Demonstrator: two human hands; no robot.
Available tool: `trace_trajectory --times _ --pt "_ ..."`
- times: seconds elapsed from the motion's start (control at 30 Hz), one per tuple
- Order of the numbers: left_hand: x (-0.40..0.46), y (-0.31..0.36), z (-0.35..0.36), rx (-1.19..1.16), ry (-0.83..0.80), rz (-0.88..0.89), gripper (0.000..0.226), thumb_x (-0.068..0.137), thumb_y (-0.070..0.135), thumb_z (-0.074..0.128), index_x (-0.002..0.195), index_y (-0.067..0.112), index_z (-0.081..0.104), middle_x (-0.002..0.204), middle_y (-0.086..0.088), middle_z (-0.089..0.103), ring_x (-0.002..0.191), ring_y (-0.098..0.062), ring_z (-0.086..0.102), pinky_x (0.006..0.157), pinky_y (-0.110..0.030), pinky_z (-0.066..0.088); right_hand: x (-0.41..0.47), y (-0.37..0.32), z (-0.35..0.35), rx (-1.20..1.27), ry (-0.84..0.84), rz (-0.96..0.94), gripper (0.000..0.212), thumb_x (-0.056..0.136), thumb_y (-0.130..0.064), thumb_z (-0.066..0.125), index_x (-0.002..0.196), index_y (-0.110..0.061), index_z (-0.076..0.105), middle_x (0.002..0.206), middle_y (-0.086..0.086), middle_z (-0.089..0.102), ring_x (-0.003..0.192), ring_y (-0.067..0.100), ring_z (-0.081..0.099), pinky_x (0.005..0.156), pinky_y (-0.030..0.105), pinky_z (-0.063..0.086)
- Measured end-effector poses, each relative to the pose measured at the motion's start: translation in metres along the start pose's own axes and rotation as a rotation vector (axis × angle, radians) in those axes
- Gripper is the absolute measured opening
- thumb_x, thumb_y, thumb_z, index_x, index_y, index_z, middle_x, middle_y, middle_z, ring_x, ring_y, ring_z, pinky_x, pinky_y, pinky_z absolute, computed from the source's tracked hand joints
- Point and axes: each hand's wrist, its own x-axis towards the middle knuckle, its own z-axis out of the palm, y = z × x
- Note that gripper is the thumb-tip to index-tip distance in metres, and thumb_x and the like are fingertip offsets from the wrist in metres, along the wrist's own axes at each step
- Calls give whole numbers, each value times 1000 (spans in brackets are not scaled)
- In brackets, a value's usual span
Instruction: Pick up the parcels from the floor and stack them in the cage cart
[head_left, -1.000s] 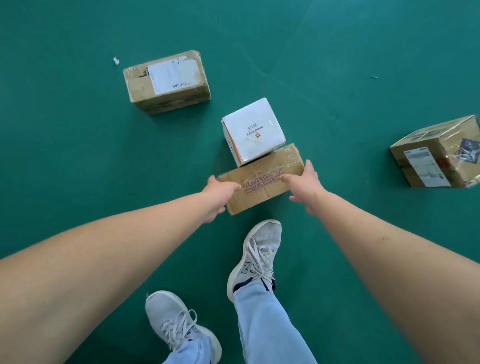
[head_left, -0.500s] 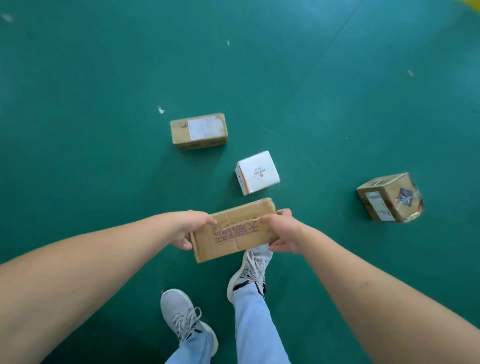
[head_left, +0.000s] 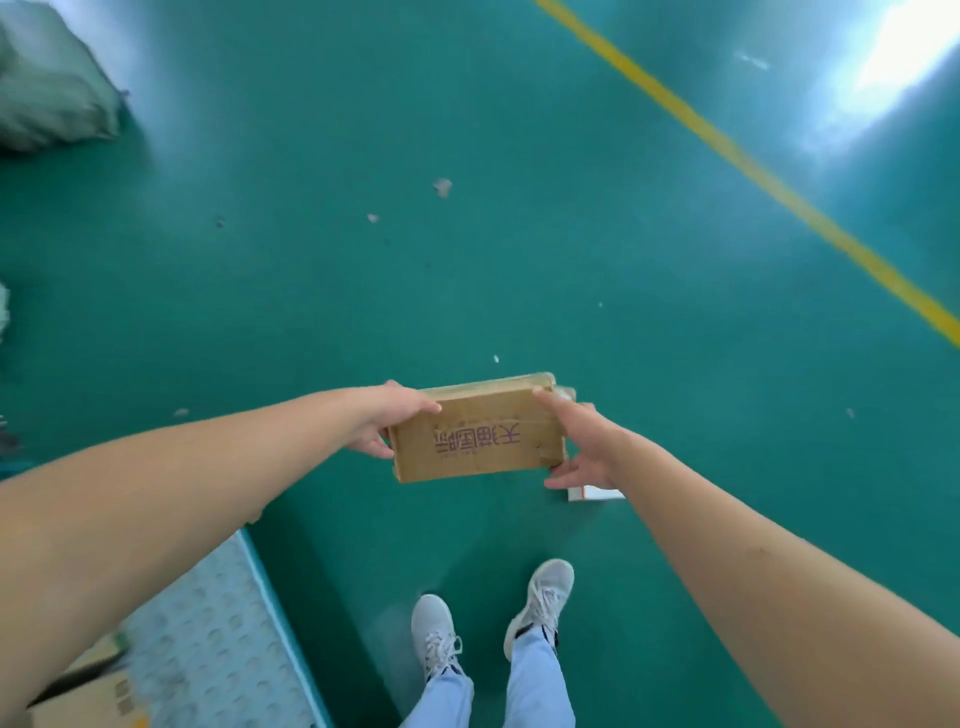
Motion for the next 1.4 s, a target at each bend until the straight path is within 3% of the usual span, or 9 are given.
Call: trace_trajectory --times 0.13,0.33,0.5,0.7,0.83,1.0,1.2,1.3,1.4 --pt "-89 -21 -72 -200 93 91 46 99 36 65 137 23 43 116 5 56 102 -13 57 94 -39 50 -67 -46 52 9 -103 -43 98 66 -83 72 145 -33 40 153 2 40 117 48 58 77 58 62" --pt "-193 -94 -149 -451 268 90 42 99 36 64 134 24 43 112 3 53 92 -13 55 75 -35 51 -139 -82 150 -143 -241 -117 88 74 -83 68 143 -33 46 145 3 43 113 33 60 85 59 60" --pt "-257 -162 -183 -612 410 54 44 97 36 66 132 24 42 114 -3 56 88 -16 59 68 -30 54 -181 -90 223 -364 -368 -144 58 89 -61 67 133 -24 53 127 10 56 114 31 61 95 49 58" --pt "-333 -236 -185 -711 527 -31 35 99 39 66 122 25 44 116 -2 49 93 -18 52 83 -33 50 -217 -82 282 -580 -514 -149 68 82 -53 76 136 -22 48 129 15 53 111 38 63 84 48 62" --pt "-379 -289 -173 -815 616 -90 54 98 43 66 140 30 34 129 -2 48 111 -24 58 101 -40 52 -248 -72 323 -736 -620 -204 80 80 -51 80 142 -24 38 132 15 49 109 43 64 84 52 62" --pt "-412 -343 -153 -1033 727 -140 90 93 47 71 161 32 14 145 -2 45 107 -24 56 76 -29 52 -279 -45 376 -924 -720 -257 77 84 -53 76 144 -24 37 134 14 48 109 44 63 89 55 60" --pt "-438 -408 -145 -1179 819 -157 49 99 41 66 139 18 49 139 -2 57 124 -22 55 106 -38 49 -304 -6 438 -1077 -837 -285 72 83 -54 76 141 -24 44 134 12 54 116 35 59 92 52 56" --pt "-455 -436 -148 -1221 878 -184 23 103 36 61 117 22 51 108 3 56 109 -23 55 96 -35 49 -314 15 471 -1112 -858 -309 71 84 -53 76 141 -22 47 131 12 58 110 29 63 85 43 54" --pt "-463 -474 -161 -1287 893 -171 27 101 36 64 122 23 52 117 0 60 105 -19 59 102 -35 51 -327 37 505 -1129 -878 -322 90 68 -56 83 143 -24 45 134 12 56 107 29 64 79 40 53"
